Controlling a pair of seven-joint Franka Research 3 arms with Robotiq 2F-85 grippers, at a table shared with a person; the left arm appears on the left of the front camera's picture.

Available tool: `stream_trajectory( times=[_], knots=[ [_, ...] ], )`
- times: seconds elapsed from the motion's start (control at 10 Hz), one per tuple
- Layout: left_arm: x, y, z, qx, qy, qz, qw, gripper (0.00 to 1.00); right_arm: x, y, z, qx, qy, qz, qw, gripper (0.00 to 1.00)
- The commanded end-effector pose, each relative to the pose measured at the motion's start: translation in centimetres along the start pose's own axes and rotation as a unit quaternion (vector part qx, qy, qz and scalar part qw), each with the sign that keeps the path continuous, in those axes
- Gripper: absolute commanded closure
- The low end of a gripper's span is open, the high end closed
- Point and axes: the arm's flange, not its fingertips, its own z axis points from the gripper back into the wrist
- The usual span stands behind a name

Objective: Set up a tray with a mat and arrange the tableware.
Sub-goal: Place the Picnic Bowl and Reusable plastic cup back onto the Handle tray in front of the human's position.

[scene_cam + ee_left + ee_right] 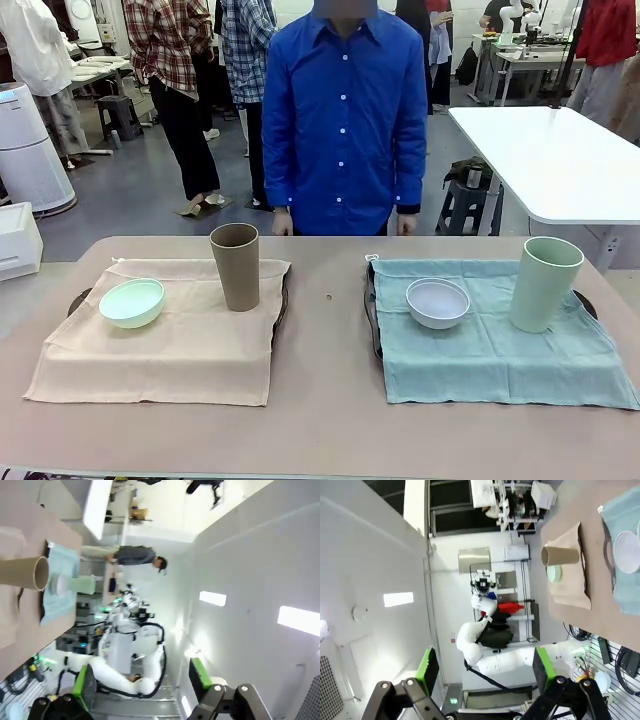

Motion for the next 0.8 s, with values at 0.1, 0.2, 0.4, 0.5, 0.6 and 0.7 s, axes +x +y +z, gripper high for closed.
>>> stream_trajectory(
  times=[0.1, 0.2, 0.4, 0.5, 0.6, 0.7],
  knots=[
    [0.00, 0.00, 0.00, 0.000, 0.000, 0.000, 1.000, 0.00, 0.00, 0.00, 0.00, 0.000, 0.000, 0.000, 1.000, 0.00],
    [0.00, 0.00, 0.00, 0.000, 0.000, 0.000, 1.000, 0.00, 0.00, 0.00, 0.00, 0.000, 0.000, 0.000, 1.000, 0.00],
    [0.00, 0.00, 0.00, 0.000, 0.000, 0.000, 1.000, 0.00, 0.00, 0.00, 0.00, 0.000, 0.000, 0.000, 1.000, 0.00],
    [0.00, 0.00, 0.00, 0.000, 0.000, 0.000, 1.000, 0.00, 0.00, 0.00, 0.00, 0.000, 0.000, 0.000, 1.000, 0.00],
    [0.00, 0.00, 0.00, 0.000, 0.000, 0.000, 1.000, 0.00, 0.00, 0.00, 0.00, 0.000, 0.000, 0.000, 1.000, 0.00],
    [0.00, 0.00, 0.00, 0.000, 0.000, 0.000, 1.000, 0.00, 0.00, 0.00, 0.00, 0.000, 0.000, 0.000, 1.000, 0.00]
  ],
)
